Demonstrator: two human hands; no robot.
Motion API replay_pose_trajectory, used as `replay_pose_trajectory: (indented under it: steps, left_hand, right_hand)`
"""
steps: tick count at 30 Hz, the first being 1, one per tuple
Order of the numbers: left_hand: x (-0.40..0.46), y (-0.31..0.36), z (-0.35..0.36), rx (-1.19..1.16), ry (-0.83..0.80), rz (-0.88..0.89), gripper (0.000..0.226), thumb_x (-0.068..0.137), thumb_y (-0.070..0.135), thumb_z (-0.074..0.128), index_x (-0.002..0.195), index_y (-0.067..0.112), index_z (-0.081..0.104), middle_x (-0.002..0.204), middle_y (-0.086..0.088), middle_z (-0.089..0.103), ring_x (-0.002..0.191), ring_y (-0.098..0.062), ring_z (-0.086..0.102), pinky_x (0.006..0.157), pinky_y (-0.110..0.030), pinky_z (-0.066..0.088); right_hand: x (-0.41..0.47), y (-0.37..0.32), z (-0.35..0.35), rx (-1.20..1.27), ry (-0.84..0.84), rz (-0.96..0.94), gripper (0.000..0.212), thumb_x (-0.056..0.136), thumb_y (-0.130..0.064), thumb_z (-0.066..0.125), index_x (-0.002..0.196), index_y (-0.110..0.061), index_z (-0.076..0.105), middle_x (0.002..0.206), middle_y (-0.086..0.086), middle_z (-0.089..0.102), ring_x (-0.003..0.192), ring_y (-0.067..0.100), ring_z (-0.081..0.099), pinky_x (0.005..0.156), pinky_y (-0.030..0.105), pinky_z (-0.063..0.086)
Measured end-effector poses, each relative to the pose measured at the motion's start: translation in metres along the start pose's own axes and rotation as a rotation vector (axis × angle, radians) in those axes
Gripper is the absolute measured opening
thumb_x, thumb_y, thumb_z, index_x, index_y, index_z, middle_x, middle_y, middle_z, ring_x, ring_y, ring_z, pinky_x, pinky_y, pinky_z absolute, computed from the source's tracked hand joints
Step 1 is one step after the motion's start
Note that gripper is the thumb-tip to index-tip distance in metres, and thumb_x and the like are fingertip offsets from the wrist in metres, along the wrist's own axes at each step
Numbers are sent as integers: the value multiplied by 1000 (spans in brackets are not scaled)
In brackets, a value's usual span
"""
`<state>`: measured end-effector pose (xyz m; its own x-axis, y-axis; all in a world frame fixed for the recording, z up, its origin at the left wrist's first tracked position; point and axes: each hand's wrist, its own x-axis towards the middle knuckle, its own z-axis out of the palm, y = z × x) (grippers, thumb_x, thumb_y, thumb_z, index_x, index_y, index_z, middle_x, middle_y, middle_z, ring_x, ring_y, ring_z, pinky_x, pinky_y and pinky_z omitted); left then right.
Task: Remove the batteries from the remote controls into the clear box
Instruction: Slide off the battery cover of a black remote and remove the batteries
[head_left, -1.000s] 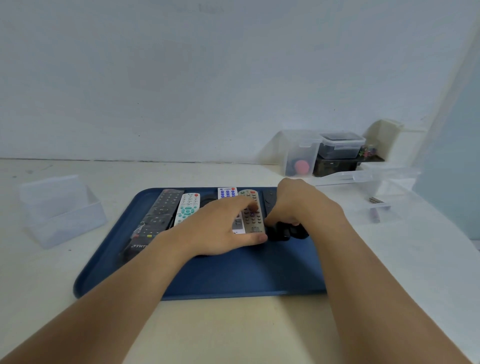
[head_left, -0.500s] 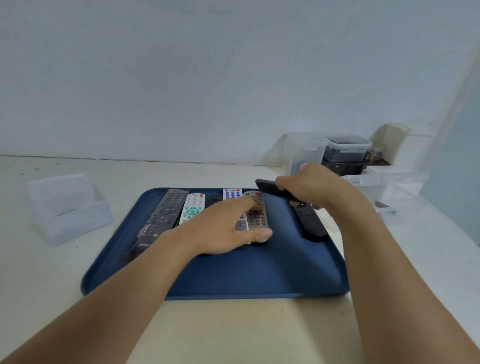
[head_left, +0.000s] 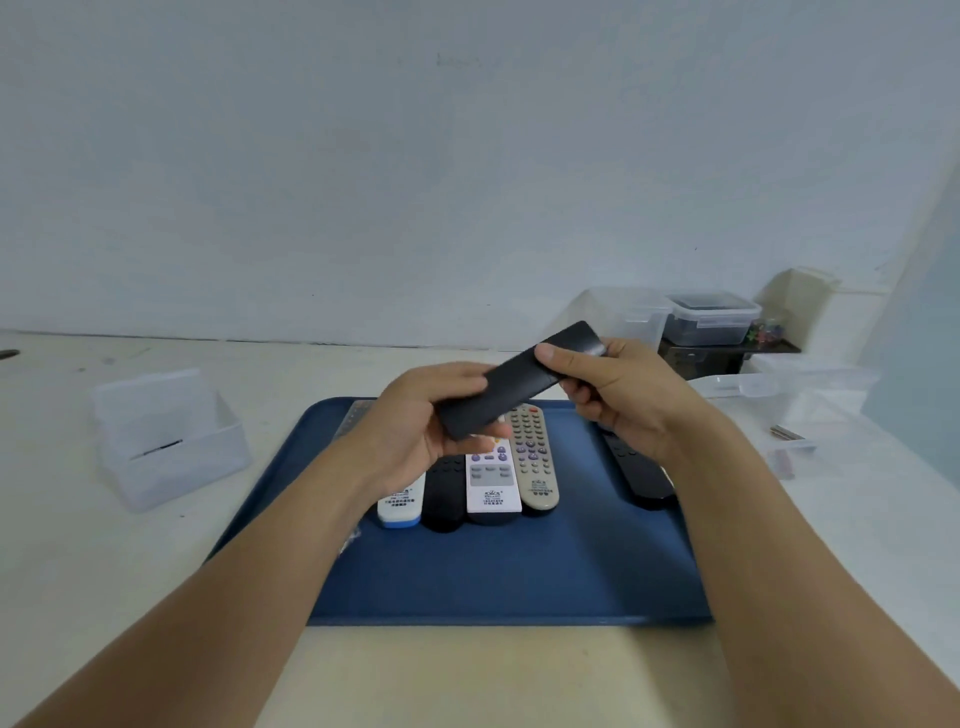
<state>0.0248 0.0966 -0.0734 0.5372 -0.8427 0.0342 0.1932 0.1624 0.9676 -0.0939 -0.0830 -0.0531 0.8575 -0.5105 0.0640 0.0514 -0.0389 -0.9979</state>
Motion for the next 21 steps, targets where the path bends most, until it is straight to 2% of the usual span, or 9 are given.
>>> replay_pose_trajectory:
  steps: [2,4,7,9,12,15,16,19,21]
  left_hand:
    - [-2,-5,6,100,-108,-37,27,100,9,50,120,4,67,98,-15,76,70,-24,73,55,-28,58]
    - [-3,-10,10,141,-142,-51,25,103,15,50,121,4,65,99,-18,75,67,-26,71,53,-30,57]
    - [0,-16,12,219,-59,-22,21,106,21,49,109,7,64,81,-15,72,51,-21,60,42,-27,48]
    - [2,-18,10,240,-32,-2,21,106,27,51,102,10,62,70,-10,63,44,-17,50,39,-25,41]
    - [5,-21,6,271,-20,1,22,104,35,53,96,16,62,67,-6,57,44,-15,43,39,-24,38]
    - [7,-21,7,273,10,-7,26,102,40,56,85,24,65,65,-5,57,44,-15,43,39,-23,38]
    - [8,-20,7,264,28,-8,26,102,41,56,86,23,65,65,-5,57,44,-15,43,39,-24,38]
    - [10,-20,7,248,80,-15,27,103,40,55,94,14,61,63,-5,57,43,-16,45,39,-25,39]
    - [10,-20,6,226,132,-11,28,104,38,54,98,11,61,61,-4,56,43,-15,45,39,-24,40]
  right_hand:
    - [5,8,7,-39,15,-80,22,76,-24,85,84,-8,72,61,-1,58,51,6,47,44,16,39]
    - [8,13,15,-98,30,-149,27,77,-20,85,94,-5,70,64,-1,65,52,7,52,47,17,44]
    - [11,18,23,-143,4,-236,31,76,-17,86,100,-8,69,68,-1,72,53,6,60,50,18,46]
    - [12,19,27,-193,22,-302,29,77,-17,86,100,-9,69,74,4,75,59,12,67,53,20,50]
    - [13,20,30,-283,79,-369,27,80,-21,83,101,-12,68,81,7,76,72,26,73,62,33,59]
    - [12,20,34,-353,125,-414,26,84,-25,79,105,-15,67,84,4,75,76,24,72,68,37,60]
    - [11,20,36,-369,140,-443,27,85,-26,78,108,-16,67,85,0,74,77,19,71,71,35,60]
    - [11,21,42,-411,198,-535,26,85,-27,77,109,-23,67,92,-12,72,84,5,67,71,15,53]
    - [12,20,44,-323,242,-508,15,87,-23,76,100,-24,69,91,-10,72,82,5,66,68,14,52]
